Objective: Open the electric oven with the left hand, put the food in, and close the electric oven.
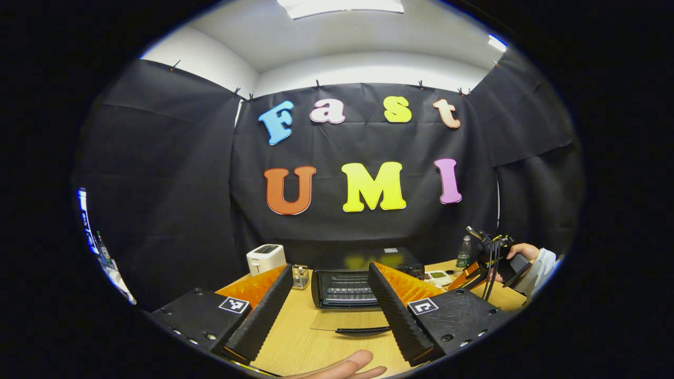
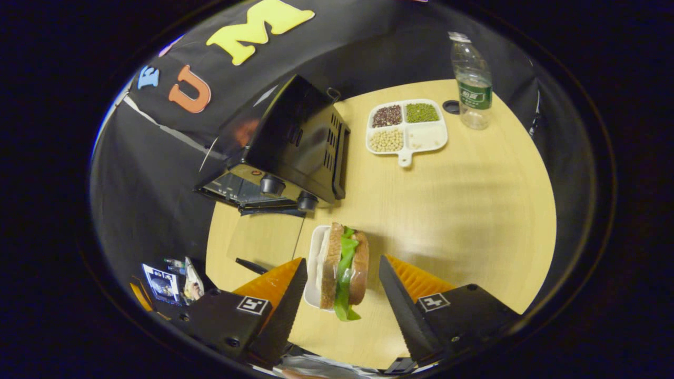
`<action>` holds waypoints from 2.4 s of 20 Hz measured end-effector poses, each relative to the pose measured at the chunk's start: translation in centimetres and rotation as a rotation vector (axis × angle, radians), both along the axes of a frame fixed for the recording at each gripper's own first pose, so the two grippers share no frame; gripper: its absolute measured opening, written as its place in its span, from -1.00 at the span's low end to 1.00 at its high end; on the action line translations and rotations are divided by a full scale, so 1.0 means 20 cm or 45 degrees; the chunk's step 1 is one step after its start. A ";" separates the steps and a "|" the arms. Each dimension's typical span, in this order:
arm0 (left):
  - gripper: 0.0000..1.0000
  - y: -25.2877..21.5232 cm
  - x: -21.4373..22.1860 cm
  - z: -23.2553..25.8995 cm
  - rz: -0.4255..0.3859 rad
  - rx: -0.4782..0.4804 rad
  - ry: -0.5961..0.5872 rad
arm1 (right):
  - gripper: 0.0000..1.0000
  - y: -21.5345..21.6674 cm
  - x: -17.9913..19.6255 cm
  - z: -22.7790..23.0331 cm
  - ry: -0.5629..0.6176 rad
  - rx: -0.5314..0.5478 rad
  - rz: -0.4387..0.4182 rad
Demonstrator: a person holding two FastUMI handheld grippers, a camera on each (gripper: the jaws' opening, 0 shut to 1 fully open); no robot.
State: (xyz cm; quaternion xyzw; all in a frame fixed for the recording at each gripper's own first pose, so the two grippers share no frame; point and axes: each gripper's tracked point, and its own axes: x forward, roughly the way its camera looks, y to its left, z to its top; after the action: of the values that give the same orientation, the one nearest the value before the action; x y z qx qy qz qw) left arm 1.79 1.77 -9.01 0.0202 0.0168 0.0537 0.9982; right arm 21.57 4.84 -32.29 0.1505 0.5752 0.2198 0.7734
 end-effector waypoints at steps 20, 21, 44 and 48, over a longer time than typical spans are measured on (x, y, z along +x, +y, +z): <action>0.88 0.03 0.03 -0.03 0.041 -0.004 0.050 | -0.17 -0.01 -0.07 -0.04 0.117 0.035 0.009; 0.88 0.04 0.03 -0.03 0.041 -0.008 0.054 | -0.26 -0.02 -0.08 -0.03 0.113 0.043 -0.004; 0.87 0.24 -0.15 0.01 -0.009 -0.063 -0.031 | -0.27 0.73 -0.39 0.38 -0.200 0.886 -0.641; 0.87 0.30 -0.17 -0.02 -0.003 -0.060 -0.027 | -0.29 0.92 -0.23 0.27 -0.236 0.981 -0.876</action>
State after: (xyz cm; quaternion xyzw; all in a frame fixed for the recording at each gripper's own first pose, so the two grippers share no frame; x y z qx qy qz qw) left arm -1.63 7.69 -9.39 -0.0039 0.0075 0.0522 0.9986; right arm 17.04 23.24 -26.82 0.5841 0.2990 0.1611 0.7372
